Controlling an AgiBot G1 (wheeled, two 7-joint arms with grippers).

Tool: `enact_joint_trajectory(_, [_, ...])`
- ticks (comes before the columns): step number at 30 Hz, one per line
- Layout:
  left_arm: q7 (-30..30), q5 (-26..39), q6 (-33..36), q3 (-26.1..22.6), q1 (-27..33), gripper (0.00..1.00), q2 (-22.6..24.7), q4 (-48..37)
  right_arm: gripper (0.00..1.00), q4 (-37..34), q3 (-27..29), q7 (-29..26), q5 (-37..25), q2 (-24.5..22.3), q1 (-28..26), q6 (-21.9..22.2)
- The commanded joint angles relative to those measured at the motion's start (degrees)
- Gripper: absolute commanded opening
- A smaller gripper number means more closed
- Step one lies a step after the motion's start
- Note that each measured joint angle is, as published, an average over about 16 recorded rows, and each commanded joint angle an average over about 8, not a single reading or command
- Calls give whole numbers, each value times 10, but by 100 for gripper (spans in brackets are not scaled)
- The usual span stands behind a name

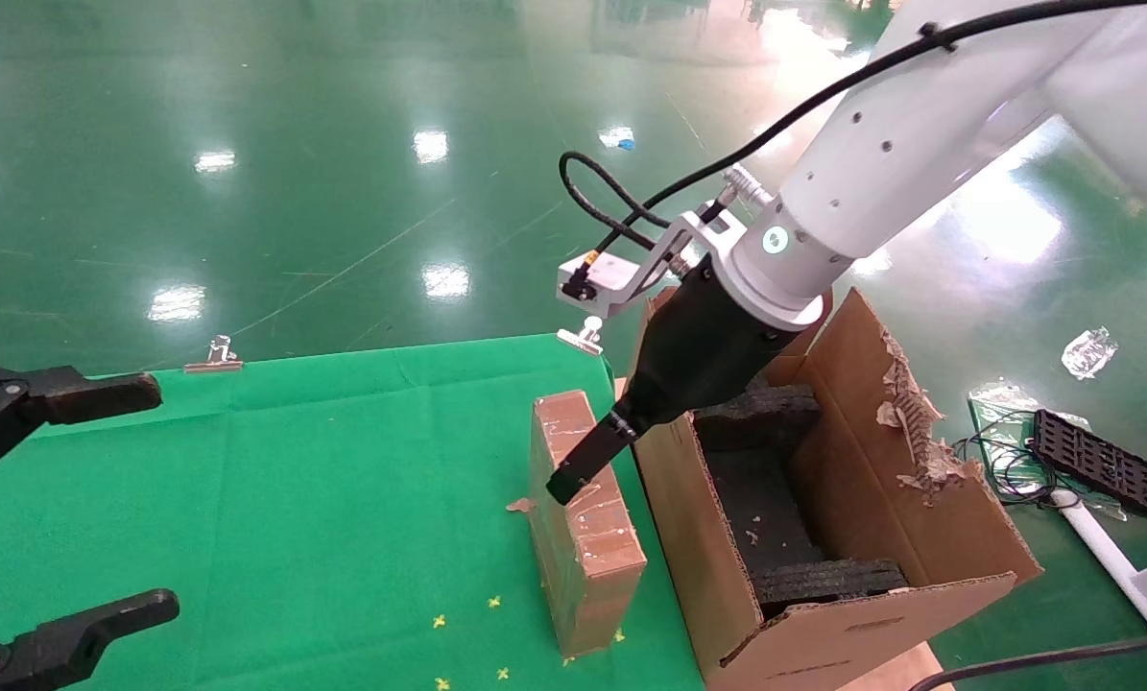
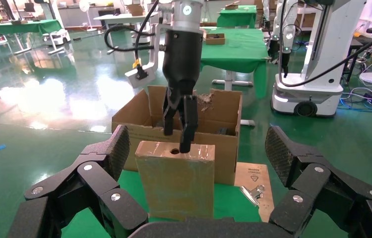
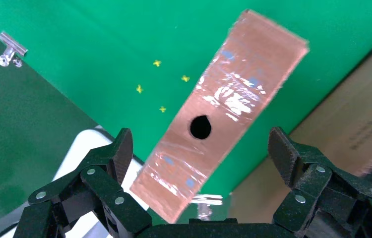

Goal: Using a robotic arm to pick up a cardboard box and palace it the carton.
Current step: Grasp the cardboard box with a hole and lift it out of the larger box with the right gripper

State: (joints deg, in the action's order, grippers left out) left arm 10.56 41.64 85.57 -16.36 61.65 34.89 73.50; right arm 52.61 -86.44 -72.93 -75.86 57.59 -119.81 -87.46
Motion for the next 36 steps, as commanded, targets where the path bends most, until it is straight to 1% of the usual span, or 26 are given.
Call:
enact_joint_trajectory(1, [0, 0, 0, 0, 0, 100, 0, 0, 100, -22, 0, -2, 9, 6, 8, -1])
enact_joint_trajectory(8, [0, 0, 0, 0, 0, 100, 0, 0, 100, -68, -16, -9, -8, 41, 27, 3])
enact_joint_trajectory(9, [0, 0, 0, 0, 0, 100, 0, 0, 98, -72, -18, -8, -10, 45, 29, 3])
enact_joint_trajectory(11, [0, 0, 0, 0, 0, 100, 0, 0, 82, -77, -21, -6, -14, 51, 32, 3])
enact_joint_trajectory(12, [0, 0, 0, -1, 0, 99, 0, 0, 71, -79, -23, -5, -15, 53, 33, 2])
enact_joint_trajectory(13, [0, 0, 0, -1, 0, 96, 0, 0, 58, -81, -24, -4, -17, 55, 34, 2])
enact_joint_trajectory(14, [0, 0, 0, -1, 0, 89, 0, 0, 46, -82, -25, -3, -18, 57, 34, 1])
enact_joint_trajectory(15, [0, 0, 0, -1, 0, 82, 0, 0, 33, -82, -26, -3, -19, 58, 35, 1])
enact_joint_trajectory(16, [0, 0, 0, -1, 0, 72, 0, 0, 21, -82, -28, -3, -21, 59, 35, 0])
enact_joint_trajectory(17, [0, 0, 0, -1, 0, 61, 0, 0, 10, -81, -29, -3, -22, 60, 35, 0])
enact_joint_trajectory(19, [0, -1, 0, -1, 0, 36, 0, 0, 1, -79, -31, -5, -25, 60, 34, -1])
enact_joint_trajectory(20, [0, -1, 0, -1, 0, 24, 0, 0, 0, -77, -32, -6, -26, 60, 34, -1])
enact_joint_trajectory(21, [0, -1, 0, -1, 0, 15, 0, 0, 0, -76, -32, -7, -27, 60, 34, -2])
enact_joint_trajectory(23, [0, -1, 0, -1, 0, 4, 0, 0, 0, -71, -34, -10, -29, 59, 33, -1])
enact_joint_trajectory(24, [0, -1, 0, -1, 0, 1, 0, 0, 0, -69, -35, -12, -30, 58, 33, -1])
enact_joint_trajectory(36, [-1, -1, -1, -1, 0, 0, -1, 0, 0, -40, -41, -28, -37, 46, 37, 5])
